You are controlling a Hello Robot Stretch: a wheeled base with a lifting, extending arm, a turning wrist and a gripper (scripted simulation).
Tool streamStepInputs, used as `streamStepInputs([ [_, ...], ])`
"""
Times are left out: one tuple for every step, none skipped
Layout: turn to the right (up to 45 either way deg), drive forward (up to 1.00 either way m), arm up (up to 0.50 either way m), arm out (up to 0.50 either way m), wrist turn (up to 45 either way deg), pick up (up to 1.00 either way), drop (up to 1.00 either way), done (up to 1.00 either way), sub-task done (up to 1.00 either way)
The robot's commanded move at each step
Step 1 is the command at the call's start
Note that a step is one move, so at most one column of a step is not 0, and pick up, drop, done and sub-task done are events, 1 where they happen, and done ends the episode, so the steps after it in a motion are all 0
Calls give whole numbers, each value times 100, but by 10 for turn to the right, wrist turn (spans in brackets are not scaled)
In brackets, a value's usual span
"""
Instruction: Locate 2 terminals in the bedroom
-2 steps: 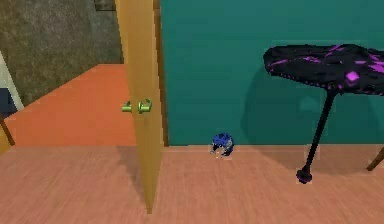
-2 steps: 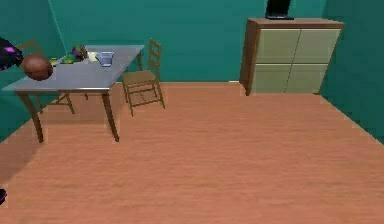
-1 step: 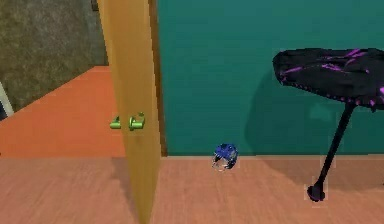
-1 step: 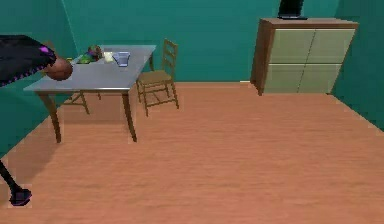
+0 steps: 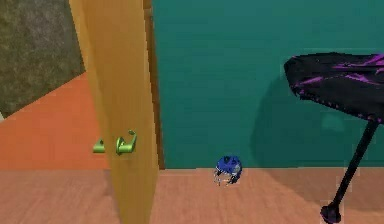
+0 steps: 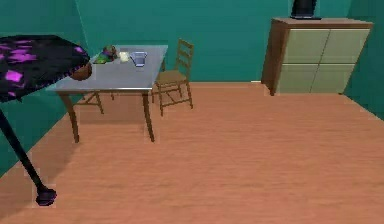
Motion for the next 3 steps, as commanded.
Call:
streamStepInputs([
  [-450, 0, 0, 0, 0, 0, 0, 0, 0],
  [-150, 0, 0, 0, 0, 0, 0, 0, 0],
  [0, 95, 0, 0, 0, 0, 0, 0, 0],
])
